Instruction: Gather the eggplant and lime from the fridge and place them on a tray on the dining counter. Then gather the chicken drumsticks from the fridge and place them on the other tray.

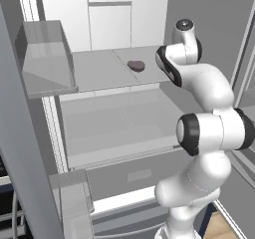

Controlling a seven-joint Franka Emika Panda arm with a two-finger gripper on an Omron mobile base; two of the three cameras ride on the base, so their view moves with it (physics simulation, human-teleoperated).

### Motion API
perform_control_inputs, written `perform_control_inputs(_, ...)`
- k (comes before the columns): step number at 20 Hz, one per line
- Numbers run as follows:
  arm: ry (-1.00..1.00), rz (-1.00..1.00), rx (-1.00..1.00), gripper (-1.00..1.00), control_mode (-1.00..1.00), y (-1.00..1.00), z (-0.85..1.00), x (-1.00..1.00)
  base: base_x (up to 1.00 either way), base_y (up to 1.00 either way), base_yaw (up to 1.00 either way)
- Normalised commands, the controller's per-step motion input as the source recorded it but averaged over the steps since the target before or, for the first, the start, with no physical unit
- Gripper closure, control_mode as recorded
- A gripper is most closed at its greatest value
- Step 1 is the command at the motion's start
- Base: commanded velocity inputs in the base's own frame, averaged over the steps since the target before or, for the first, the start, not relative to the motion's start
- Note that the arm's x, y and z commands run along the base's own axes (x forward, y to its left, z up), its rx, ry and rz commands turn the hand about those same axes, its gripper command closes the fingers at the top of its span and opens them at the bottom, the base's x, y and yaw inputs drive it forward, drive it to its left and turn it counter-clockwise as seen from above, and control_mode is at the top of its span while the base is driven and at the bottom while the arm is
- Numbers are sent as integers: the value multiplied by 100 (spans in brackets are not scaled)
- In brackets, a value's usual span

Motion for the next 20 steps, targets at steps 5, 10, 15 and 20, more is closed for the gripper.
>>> perform_control_inputs(5, 4, 0, 0, -100, -100, -1, -2, 7, 0, 0, 0)
perform_control_inputs(10, 2, 0, 0, 100, -100, -2, -9, 1, 0, 0, 0)
perform_control_inputs(15, 0, 0, 0, 100, -100, -3, -1, 0, 0, 0, 0)
perform_control_inputs(20, -2, 0, 0, 100, -100, 0, 3, -4, 0, 0, 0)
